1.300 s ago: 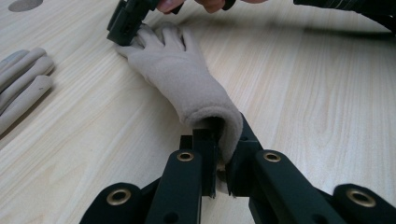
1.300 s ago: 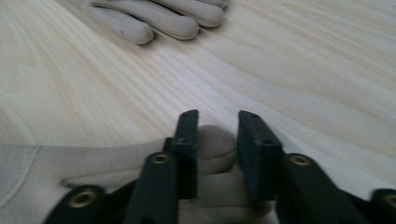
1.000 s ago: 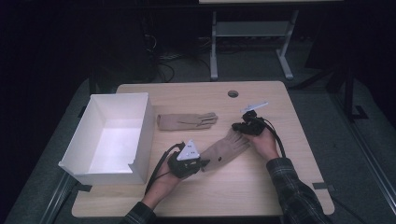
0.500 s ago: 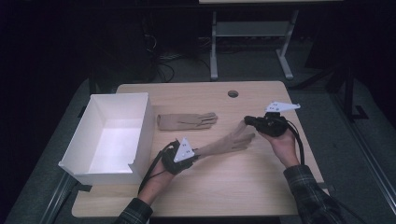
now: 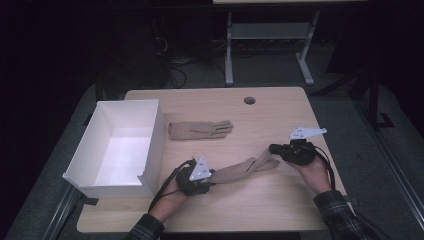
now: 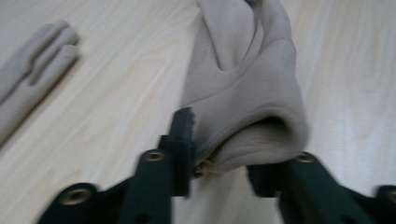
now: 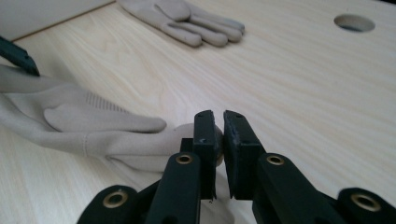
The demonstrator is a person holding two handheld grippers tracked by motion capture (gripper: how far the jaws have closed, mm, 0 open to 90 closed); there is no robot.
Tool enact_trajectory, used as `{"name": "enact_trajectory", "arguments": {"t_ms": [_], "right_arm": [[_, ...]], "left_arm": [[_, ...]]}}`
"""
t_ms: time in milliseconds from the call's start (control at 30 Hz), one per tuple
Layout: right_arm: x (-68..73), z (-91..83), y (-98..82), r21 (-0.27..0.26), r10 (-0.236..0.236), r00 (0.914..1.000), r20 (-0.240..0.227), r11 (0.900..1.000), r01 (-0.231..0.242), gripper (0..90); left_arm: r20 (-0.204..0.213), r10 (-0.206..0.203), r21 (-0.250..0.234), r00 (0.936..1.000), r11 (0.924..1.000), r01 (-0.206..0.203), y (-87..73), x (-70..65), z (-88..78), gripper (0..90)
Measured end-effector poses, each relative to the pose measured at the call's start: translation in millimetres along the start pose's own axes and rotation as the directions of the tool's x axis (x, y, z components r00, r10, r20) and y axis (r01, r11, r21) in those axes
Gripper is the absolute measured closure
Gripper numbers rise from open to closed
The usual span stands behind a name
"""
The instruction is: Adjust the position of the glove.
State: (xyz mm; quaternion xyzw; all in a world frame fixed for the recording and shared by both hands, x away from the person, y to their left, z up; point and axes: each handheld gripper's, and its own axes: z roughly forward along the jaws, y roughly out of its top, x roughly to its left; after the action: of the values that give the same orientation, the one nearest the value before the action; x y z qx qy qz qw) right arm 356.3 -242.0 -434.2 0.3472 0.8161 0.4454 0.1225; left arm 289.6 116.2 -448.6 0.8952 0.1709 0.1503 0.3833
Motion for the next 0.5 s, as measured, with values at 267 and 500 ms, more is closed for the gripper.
{"name": "enact_trajectory", "arguments": {"t_ms": [267, 500], "right_arm": [[3.4, -14.8, -12.1, 0.039, 0.035, 0.9993, -0.014, 0.999, -0.034, 68.0], [18.8, -23.0, -17.8, 0.060, 0.042, 0.9977, -0.053, 0.997, -0.039, 75.9]], "left_arm": [[0.113, -0.085, -0.018, 0.9900, 0.9960, 0.087, -3.5, -0.9, -13.2, 29.5], [0.135, -0.118, 0.026, 0.9839, 0.9930, 0.116, -12.1, 1.0, -10.5, 21.2]]}}
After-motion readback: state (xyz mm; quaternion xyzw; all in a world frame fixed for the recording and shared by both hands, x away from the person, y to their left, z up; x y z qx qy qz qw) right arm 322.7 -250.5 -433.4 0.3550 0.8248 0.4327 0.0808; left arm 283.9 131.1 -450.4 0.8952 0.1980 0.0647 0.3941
